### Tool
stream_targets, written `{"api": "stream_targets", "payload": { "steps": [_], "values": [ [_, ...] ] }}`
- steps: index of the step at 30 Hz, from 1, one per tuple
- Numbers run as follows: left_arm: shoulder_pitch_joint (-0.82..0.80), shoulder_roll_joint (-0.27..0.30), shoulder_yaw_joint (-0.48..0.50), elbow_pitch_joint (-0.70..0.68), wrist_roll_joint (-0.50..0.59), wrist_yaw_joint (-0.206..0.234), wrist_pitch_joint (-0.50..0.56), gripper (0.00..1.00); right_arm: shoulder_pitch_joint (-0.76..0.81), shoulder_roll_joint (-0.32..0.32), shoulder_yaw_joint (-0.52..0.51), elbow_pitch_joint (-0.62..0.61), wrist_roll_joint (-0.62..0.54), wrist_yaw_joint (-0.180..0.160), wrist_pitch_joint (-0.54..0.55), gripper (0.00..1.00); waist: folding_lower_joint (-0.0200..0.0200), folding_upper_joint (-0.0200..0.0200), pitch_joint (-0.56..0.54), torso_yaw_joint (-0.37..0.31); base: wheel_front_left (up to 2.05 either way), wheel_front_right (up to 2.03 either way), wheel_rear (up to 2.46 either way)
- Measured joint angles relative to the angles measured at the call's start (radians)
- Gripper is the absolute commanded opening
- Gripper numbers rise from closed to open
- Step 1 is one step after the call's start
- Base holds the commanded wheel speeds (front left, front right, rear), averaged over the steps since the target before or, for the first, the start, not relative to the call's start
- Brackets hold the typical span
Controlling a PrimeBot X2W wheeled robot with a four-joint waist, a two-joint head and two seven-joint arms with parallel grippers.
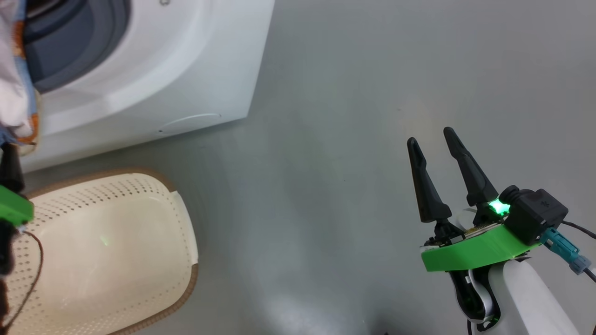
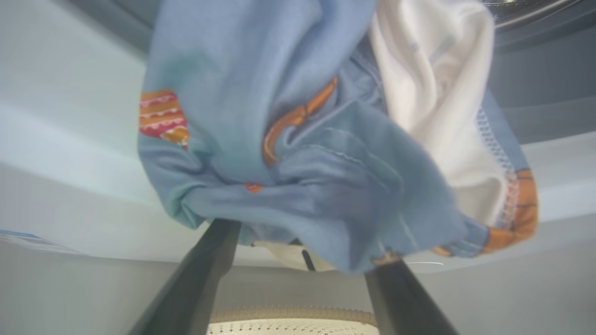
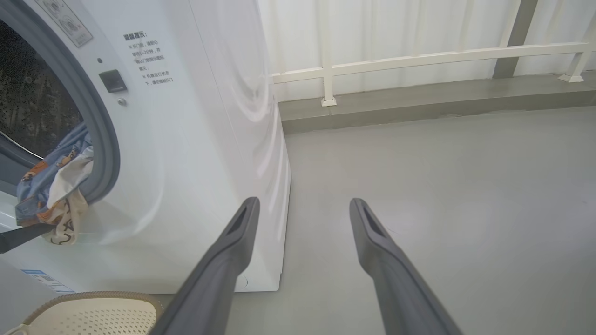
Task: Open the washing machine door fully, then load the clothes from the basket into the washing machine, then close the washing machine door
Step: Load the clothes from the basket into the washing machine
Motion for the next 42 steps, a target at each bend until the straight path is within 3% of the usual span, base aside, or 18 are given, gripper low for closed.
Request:
{"api": "stream_targets", "payload": {
  "steps": [12,13,15,24,33,42],
  "values": [
    [-0.115,0.005,-0.048,0.044,0.008,0.000,-0.041,1.00,-0.023,0.009,0.000,-0.002,-0.020,0.000,0.000,1.00,-0.0001,-0.0001,0.038,0.001,0.00,0.00,0.00],
    [-0.117,0.003,-0.051,0.047,0.008,0.000,-0.041,0.93,-0.023,0.010,0.000,-0.001,-0.020,0.000,0.000,1.00,-0.0001,0.0000,0.038,0.003,0.00,0.00,0.00],
    [-0.118,0.000,-0.061,0.048,0.008,0.000,-0.042,0.00,-0.023,0.010,0.000,0.002,-0.021,0.000,0.000,1.00,-0.0001,0.0000,0.034,0.005,0.00,0.00,0.00],
    [-0.088,-0.001,-0.123,0.006,-0.003,0.000,-0.043,0.00,-0.023,0.010,-0.001,0.011,-0.021,0.000,0.000,1.00,-0.0001,0.0000,0.003,0.023,0.00,0.00,0.00],
    [-0.024,0.005,-0.103,-0.202,0.023,0.000,-0.043,0.00,-0.022,0.010,0.000,0.026,-0.019,0.000,0.000,1.00,-0.0002,-0.0001,-0.036,0.047,0.00,0.00,0.00],
    [-0.088,0.055,-0.142,-0.258,0.037,0.000,0.003,0.00,-0.022,0.008,0.012,0.025,-0.016,0.000,0.000,1.00,-0.0002,0.0000,-0.030,0.051,0.00,0.00,0.00]
  ]
}}
